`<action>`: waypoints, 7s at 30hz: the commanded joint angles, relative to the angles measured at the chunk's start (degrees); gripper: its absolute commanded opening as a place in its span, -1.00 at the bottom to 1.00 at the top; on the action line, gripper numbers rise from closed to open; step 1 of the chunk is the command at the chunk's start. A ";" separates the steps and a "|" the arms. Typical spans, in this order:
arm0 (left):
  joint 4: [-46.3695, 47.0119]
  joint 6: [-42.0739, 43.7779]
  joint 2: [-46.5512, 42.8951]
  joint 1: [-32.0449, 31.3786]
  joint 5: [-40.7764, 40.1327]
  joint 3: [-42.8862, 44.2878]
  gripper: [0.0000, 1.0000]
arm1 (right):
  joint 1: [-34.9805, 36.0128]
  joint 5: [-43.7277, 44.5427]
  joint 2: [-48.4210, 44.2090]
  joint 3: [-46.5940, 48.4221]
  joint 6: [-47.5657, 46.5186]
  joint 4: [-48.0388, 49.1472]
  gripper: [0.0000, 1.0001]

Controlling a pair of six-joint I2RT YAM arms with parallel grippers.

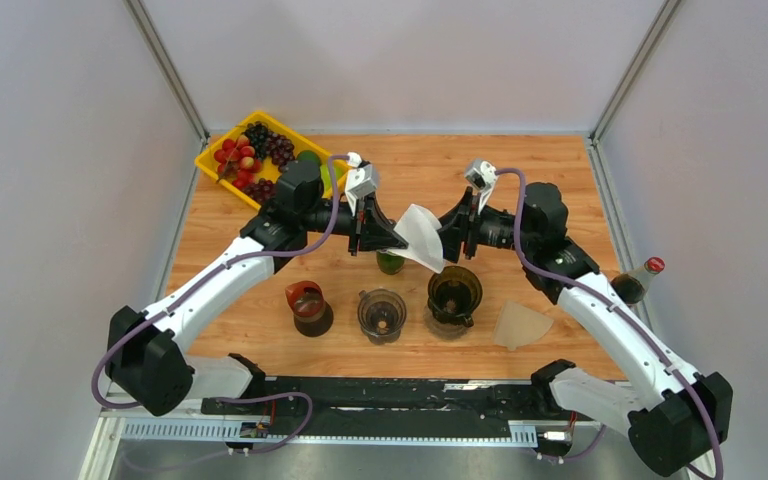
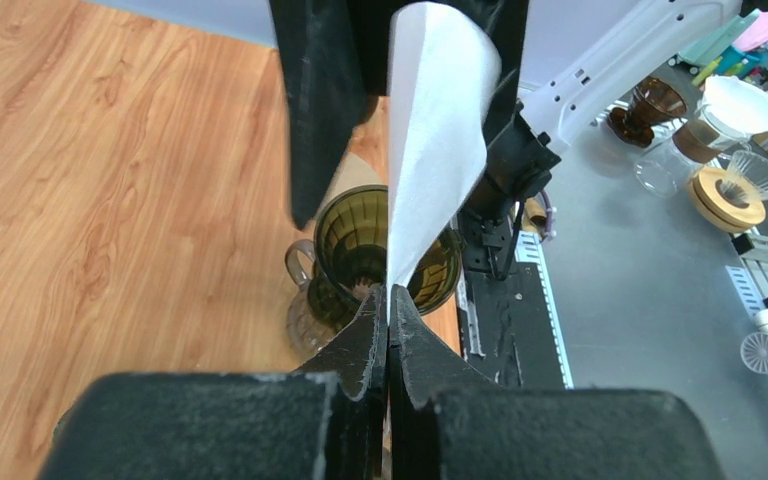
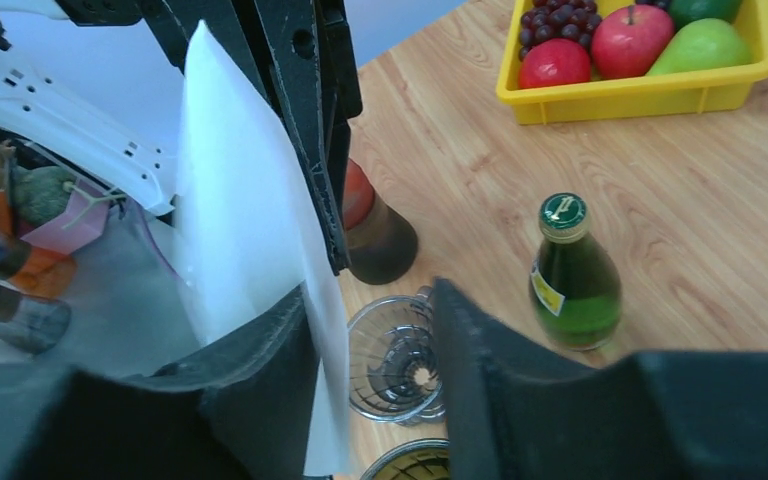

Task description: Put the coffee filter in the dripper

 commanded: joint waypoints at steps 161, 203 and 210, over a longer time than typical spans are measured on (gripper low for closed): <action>-14.14 -11.77 -4.27 -9.13 -74.26 5.15 1.00 | 11.55 40.97 10.83 22.15 9.04 -63.70 -0.66; -14.98 -10.49 -6.05 -9.15 -78.74 3.48 1.00 | 15.40 47.31 12.59 18.54 7.02 -57.61 -0.58; -14.76 -10.49 -7.02 -9.15 -79.31 3.06 1.00 | 15.92 44.09 13.25 13.33 7.36 -52.82 -0.63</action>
